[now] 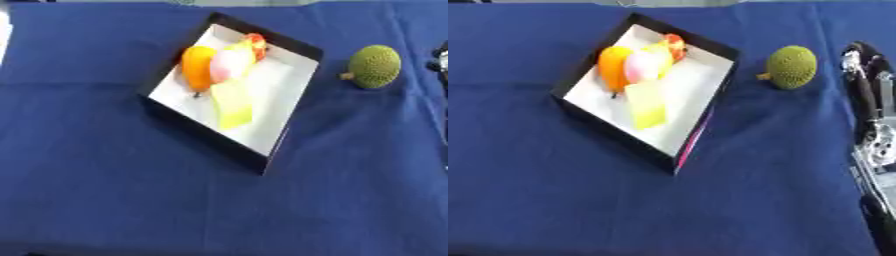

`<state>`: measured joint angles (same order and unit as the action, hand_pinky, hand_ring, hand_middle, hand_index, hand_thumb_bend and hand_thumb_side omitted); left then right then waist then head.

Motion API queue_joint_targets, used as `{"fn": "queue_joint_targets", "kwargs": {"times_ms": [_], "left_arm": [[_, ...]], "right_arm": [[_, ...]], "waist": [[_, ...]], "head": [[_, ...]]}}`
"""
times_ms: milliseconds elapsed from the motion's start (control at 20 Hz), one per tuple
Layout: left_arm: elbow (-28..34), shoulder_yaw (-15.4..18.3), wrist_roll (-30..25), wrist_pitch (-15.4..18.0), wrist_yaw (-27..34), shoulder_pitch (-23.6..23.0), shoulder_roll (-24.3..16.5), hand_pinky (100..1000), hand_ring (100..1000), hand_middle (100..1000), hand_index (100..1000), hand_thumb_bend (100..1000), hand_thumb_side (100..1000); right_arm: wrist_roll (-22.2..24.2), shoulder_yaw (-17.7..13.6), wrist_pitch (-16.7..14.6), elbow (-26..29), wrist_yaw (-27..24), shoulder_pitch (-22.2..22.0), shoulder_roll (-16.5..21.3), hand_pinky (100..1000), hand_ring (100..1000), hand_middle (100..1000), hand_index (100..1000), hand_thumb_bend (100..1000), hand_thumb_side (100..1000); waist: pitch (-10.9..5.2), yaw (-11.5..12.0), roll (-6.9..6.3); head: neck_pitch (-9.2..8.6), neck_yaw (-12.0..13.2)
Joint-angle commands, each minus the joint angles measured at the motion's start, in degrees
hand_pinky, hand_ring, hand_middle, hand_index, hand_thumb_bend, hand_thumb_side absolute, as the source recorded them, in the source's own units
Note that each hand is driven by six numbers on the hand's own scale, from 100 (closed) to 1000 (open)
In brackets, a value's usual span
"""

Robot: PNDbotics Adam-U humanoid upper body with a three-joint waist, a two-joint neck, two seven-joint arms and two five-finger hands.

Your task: Pick up objects on the table and place them in the box.

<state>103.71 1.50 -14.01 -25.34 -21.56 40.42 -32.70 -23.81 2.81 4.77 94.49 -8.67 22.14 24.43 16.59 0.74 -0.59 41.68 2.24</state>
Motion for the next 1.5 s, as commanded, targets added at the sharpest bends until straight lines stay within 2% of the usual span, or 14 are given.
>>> {"fn": "queue_joint_targets", "kwargs": {"times_ms": [50,200,250,300,350,550,800,1050,1350,1500], "left_arm": [[3.88,5.77,3.16,-2.46,3.26,-2.75,0.24,725,790,860,877,100,754],[5.46,10.55,6.1,-0.88,6.2,-7.52,2.41,727,791,866,889,123,769],[5.86,12.2,7.11,0.04,7.21,-9.16,3.08,729,792,867,892,157,757],[6.21,13.82,8.11,0.99,8.21,-10.78,3.85,730,791,867,892,100,728],[6.44,15.44,9.11,1.97,9.21,-12.41,4.57,730,790,867,892,175,749],[5.05,20.82,13.21,6.06,13.32,-16.76,6.68,726,787,866,890,179,724],[0.98,20.26,18.46,11.3,18.56,-18.11,7.74,725,790,868,887,186,725],[-1.65,19.27,23.6,16.45,23.71,-19.07,7.91,725,792,869,888,193,723],[-3.9,17.0,29.3,22.15,29.41,-20.07,6.67,725,794,873,888,189,715],[-4.98,15.88,32.09,24.93,32.19,-20.09,6.38,725,792,871,884,193,710]], "right_arm": [[-0.42,-0.78,-0.08,1.71,-0.04,0.5,1.69,984,839,807,891,100,744],[-0.53,-0.87,-0.07,1.9,-0.08,0.65,1.56,984,839,807,891,100,743],[-0.52,-0.84,-0.05,1.95,-0.1,0.74,1.47,984,839,807,891,100,743],[-0.49,-0.81,-0.04,2.0,-0.13,0.84,1.36,983,839,807,891,100,747],[-0.45,-0.76,-0.03,2.06,-0.15,0.95,1.25,983,839,807,891,100,742],[-0.23,-0.59,0.05,2.28,-0.22,1.46,0.87,983,840,808,891,100,735],[0.19,-0.47,0.38,2.59,-0.26,2.39,1.45,983,842,809,892,100,711],[2.24,0.65,2.2,4.02,-0.77,4.45,5.27,983,853,817,901,100,650],[6.93,4.15,6.19,5.65,-1.09,8.2,12.9,981,870,830,909,100,557],[9.66,7.03,8.83,5.47,-0.38,10.45,17.28,976,877,835,911,100,509]], "waist": [[-2.0,0.1,0.84],[-1.8,-0.08,1.13],[-1.75,-0.24,1.22],[-1.71,-0.41,1.29],[-1.66,-0.6,1.39],[-1.54,-1.11,1.75],[-1.5,-1.3,2.18],[-1.72,-1.74,2.78],[-1.97,-2.07,3.24],[-2.11,-2.16,3.46]], "head": [[-0.61,-0.52],[-0.91,-0.72],[-0.99,-0.69],[-1.07,-0.68],[-1.14,-0.72],[-1.28,-0.96],[-1.02,-0.44],[-0.69,-0.01],[-0.1,0.46],[0.1,0.7]]}}
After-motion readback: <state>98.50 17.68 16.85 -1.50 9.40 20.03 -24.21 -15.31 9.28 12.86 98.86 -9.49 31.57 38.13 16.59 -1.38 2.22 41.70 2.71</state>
